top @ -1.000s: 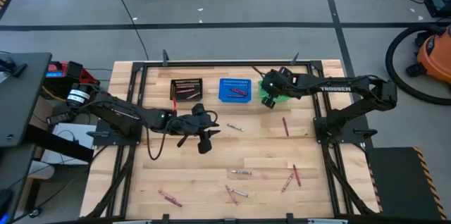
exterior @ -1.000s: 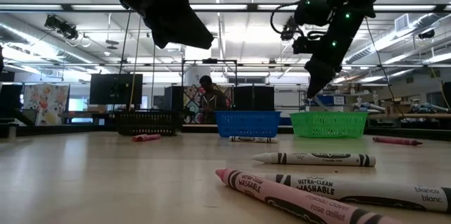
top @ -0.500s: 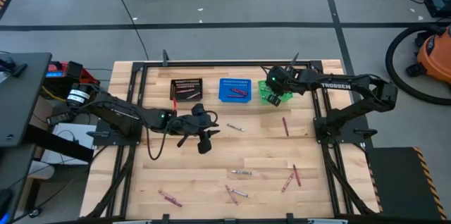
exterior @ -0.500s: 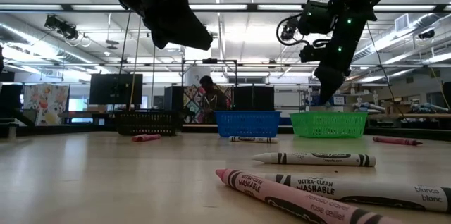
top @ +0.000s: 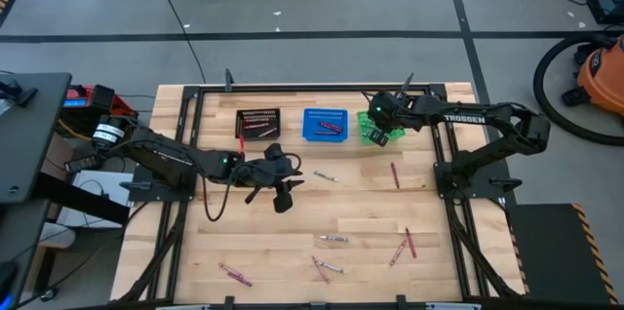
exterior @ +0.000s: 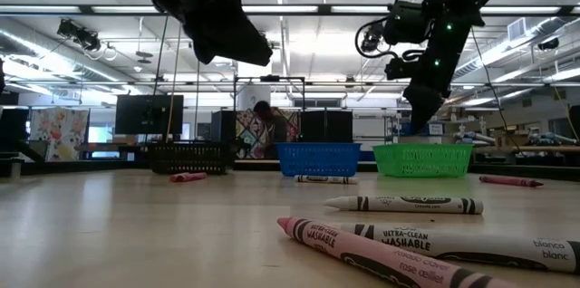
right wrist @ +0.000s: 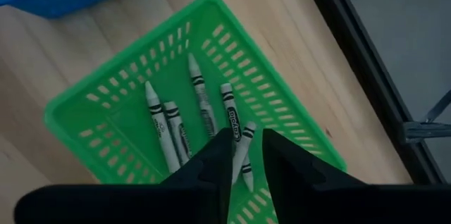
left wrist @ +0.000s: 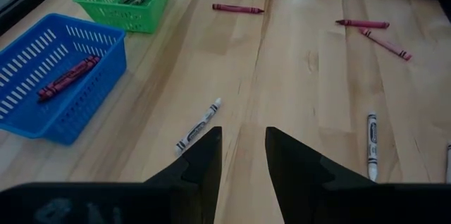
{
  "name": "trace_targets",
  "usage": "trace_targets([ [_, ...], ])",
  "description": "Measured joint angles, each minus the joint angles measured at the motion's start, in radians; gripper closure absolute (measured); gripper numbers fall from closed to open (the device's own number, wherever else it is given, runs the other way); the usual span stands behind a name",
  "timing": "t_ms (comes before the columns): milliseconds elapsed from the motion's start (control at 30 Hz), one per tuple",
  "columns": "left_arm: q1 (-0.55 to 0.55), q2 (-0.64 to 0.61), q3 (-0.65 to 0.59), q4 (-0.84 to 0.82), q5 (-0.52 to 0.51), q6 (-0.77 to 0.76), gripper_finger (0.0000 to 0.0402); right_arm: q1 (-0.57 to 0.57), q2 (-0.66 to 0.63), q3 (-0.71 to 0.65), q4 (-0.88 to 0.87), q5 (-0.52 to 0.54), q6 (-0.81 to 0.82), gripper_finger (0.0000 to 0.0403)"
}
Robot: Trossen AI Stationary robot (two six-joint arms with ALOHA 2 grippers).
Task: Sort crayons
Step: Put the red crayon into the blue bin
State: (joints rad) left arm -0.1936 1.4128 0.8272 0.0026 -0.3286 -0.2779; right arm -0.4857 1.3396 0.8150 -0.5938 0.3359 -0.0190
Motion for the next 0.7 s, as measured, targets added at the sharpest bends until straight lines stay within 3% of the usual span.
trace_targets([
  [300,0.0,0.0,0.0,-0.07,0.0,-0.026,0.0281,0.123,0.0,0.0,0.0,0.021,0.019,0.0304],
  [533,0.0,0.0,0.0,-0.123,0.0,-0.064,0.0281,0.258,0.0,0.001,-0.028,0.036,0.145,0.0304],
  [700,0.001,0.001,0.0,-0.148,0.0,-0.076,0.0281,0.338,-0.001,0.001,-0.107,-0.034,0.282,0.0304],
])
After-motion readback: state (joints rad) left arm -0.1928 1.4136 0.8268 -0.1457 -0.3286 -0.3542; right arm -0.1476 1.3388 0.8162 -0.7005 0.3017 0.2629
